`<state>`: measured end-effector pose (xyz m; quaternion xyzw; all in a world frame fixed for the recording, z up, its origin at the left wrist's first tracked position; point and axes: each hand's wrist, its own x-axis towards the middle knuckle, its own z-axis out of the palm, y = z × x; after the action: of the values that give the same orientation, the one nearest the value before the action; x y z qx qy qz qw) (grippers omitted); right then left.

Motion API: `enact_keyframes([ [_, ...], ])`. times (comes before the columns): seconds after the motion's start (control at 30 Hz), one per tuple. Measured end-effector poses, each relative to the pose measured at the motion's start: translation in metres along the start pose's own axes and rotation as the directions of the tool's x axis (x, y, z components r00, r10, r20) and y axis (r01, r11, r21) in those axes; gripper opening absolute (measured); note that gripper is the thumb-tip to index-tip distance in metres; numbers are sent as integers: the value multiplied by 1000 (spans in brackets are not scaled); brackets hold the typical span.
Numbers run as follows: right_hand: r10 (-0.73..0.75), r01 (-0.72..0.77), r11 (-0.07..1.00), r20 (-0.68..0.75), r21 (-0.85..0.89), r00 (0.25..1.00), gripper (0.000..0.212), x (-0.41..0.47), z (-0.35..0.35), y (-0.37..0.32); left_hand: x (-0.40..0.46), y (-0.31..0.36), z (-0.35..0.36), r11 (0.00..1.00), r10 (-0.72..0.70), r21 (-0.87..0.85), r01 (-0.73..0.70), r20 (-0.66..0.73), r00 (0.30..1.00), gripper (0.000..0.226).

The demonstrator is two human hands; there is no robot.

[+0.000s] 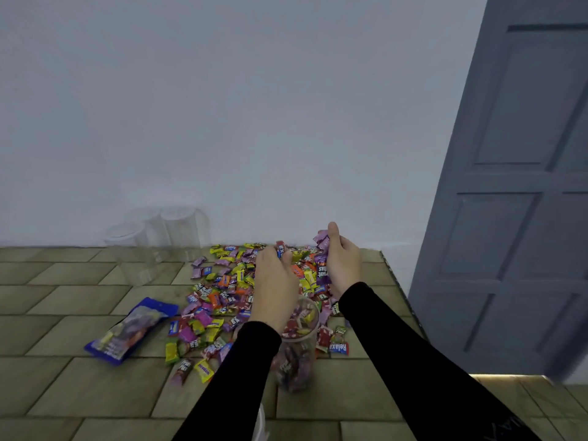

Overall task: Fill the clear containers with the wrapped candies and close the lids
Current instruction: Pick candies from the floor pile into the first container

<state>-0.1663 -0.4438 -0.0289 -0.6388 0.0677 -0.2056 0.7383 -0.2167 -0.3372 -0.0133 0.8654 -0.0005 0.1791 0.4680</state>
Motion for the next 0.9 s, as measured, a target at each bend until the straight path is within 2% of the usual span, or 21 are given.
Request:
enact_keyframes([
  [0.13, 34, -34, 999, -33, 3, 999, 67, -20, 7, 2, -11, -16, -9, 999, 13, -44, -12, 16, 1000, 25],
  [0.2, 28, -28, 1000, -69, 12, 997, 58, -29, 11, 4, -16, -23, -14, 999, 11, -46, -10, 30, 1000, 29],
  [0.3, 5, -4, 1000, -99, 17, 995, 44, -40, 14, 2, -23, -28, -16, 997, 19, -74, -17, 25, 1000, 22],
  [0.37, -12, 14, 1000, -99, 20, 995, 44, -47, 14, 2, -27, -29, -16, 992, 4, -124, 3, 55, 998, 21],
  [0.43, -15, 18, 1000, -127, 23, 992, 47, -52, 15, 3, -27, -34, -14, 984, -18, -173, 29, 64, 998, 44],
  [0.53, 22, -9, 997, -186, 71, 982, 51, -52, 15, 5, -27, -36, -12, 968, -73, -237, 86, 60, 996, 56],
  [0.77, 38, -15, 995, -235, 96, 971, 47, -49, 15, 7, -29, -35, -14, 887, -121, -438, 148, 88, 989, 55],
  [0.9, 46, -28, 996, -224, 82, 974, 48, -46, 17, 8, -28, -34, -14, 870, -120, -468, 156, 106, 987, 54],
])
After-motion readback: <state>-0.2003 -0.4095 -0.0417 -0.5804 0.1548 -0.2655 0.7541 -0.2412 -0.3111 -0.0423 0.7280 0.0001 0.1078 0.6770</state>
